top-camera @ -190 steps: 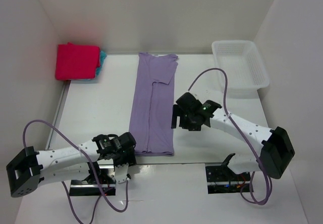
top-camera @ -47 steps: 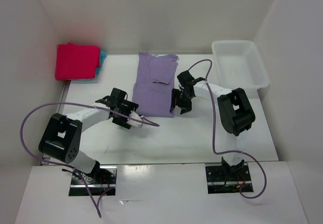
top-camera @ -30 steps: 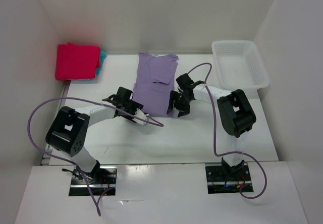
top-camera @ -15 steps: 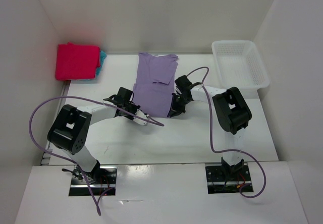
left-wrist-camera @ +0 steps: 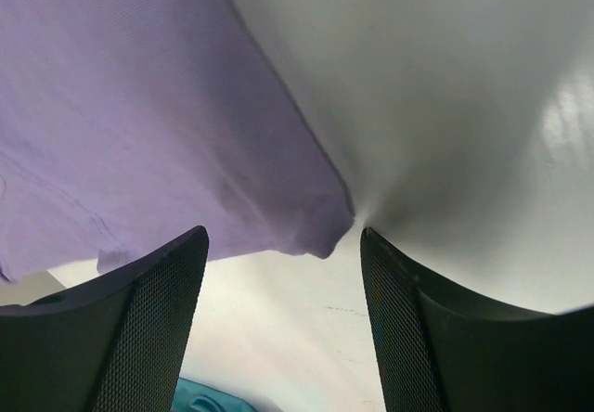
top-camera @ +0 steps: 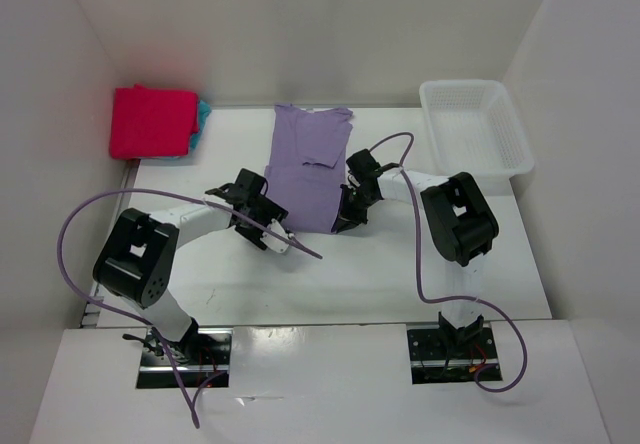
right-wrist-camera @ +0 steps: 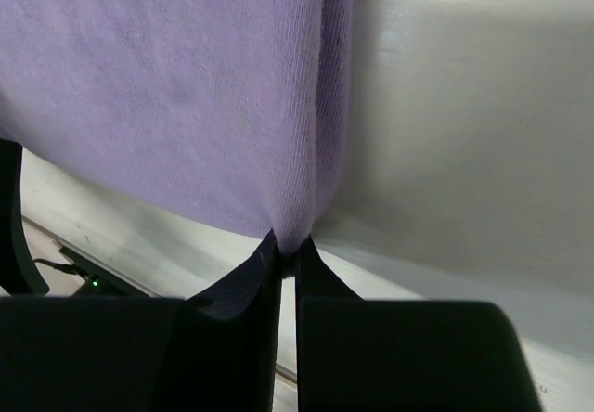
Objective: Fold and stack the t-shirts
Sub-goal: Grab one side of the 2/3 rectangular tshirt with both arms
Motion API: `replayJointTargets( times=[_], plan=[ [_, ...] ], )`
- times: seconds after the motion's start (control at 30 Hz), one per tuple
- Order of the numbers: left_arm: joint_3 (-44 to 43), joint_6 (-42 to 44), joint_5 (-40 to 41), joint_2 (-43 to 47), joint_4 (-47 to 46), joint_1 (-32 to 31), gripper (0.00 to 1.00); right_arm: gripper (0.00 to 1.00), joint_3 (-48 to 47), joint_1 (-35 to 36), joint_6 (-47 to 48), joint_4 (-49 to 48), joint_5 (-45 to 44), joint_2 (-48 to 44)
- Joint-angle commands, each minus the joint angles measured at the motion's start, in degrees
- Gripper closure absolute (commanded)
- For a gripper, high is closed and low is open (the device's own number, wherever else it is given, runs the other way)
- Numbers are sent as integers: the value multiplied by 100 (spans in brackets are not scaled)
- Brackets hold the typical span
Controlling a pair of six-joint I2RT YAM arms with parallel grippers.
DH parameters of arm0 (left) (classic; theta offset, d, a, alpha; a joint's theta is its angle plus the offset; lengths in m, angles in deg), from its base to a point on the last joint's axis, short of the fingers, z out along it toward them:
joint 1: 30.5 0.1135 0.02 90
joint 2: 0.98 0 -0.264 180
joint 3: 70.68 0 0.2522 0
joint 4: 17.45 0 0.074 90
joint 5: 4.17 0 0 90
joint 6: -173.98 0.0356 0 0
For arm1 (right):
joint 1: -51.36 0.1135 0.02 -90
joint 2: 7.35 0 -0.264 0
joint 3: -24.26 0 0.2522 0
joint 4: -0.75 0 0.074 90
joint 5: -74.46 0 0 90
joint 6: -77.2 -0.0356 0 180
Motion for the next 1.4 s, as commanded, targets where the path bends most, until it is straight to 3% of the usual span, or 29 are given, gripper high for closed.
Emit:
replayJointTargets(
  times=[0.0, 0.17, 0.33, 0.5, 0.6, 0.63, 0.77, 1.03, 1.37],
  plan=[
    [97, 369, -57, -123, 1255, -61, 25, 99, 133, 46, 170, 5, -214, 131],
    [-34, 116, -259, -176, 1266, -185, 25, 99, 81, 46, 170, 5, -214, 131],
    [-149, -518, -251, -351, 844, -237, 33, 99, 27, 46, 223, 57, -214, 131],
    [-325, -579, -251, -466, 905, -237, 73, 99, 27, 46, 223, 57, -214, 184],
    [-387, -641, -251, -519, 905, -237, 88, 99, 27, 46, 275, 57, -214, 184],
    [-387, -780, -251, -519, 844, -237, 100, 99, 27, 46, 276, 57, -214, 184],
    [-387, -782, -304, -519, 966, -237, 100, 100, 27, 46, 337, 180, -214, 114],
    [211, -1914, -172, 464, 1546, -808, 100, 100, 729, 362, 373, 690, -363, -948],
    [27, -3549, -373, 1869, 3733, -1819, 100, 100, 1662, 1794, -541, 1568, -302, -2706]
  ],
)
